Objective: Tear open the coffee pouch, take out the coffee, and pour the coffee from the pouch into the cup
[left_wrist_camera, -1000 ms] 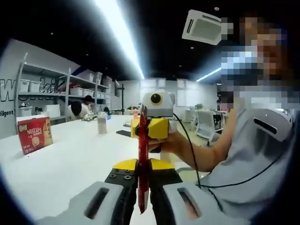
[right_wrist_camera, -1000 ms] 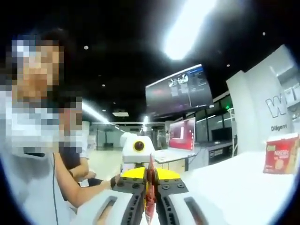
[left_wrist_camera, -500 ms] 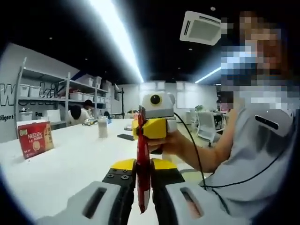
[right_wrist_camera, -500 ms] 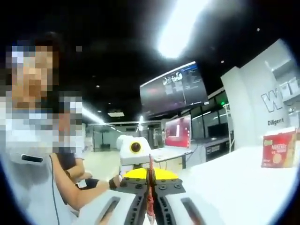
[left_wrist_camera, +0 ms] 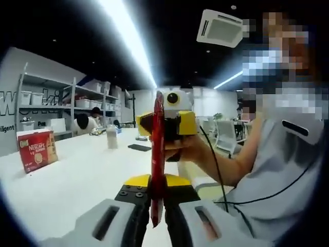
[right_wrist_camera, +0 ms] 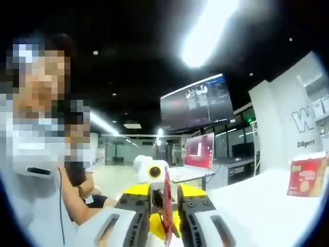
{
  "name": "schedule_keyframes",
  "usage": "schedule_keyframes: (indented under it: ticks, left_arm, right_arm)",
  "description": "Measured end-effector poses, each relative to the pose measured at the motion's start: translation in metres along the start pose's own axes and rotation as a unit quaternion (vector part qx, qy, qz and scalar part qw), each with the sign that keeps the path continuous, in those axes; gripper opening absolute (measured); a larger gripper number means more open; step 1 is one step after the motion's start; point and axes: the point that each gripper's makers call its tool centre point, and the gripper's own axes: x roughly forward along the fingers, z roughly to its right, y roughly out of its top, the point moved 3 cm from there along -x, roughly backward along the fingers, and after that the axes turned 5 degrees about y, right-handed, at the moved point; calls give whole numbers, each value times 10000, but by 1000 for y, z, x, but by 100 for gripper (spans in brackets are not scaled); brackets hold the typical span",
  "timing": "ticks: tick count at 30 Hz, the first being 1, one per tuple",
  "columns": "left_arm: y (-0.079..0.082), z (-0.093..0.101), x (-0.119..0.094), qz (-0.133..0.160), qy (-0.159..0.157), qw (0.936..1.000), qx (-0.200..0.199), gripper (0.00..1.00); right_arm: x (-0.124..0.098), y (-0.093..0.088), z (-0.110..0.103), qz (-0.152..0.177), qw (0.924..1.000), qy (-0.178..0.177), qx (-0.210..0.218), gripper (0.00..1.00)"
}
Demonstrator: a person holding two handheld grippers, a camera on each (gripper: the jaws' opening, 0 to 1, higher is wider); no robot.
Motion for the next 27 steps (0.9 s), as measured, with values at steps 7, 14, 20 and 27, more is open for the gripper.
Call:
schedule_keyframes:
  ticks: [7,14,20,27]
  left_arm:
    - [-1,-3,1,4,40,10000,-40,11]
    - [-3,-4,1,-10,58,9999,-97,11]
    - [1,-6,2,72,233,9997,67,12]
    - [2,-4,3,-14,199,9996,-177,12]
  right_arm:
    - [-10,6,3,18,9999,-124,7,13]
    - [-16,2,8,60,9995,-312,66,4]
    - [-16,5,13,110,9981,-600,72,1]
    - [-15,7,13,-249,9909,-1114,-717,2]
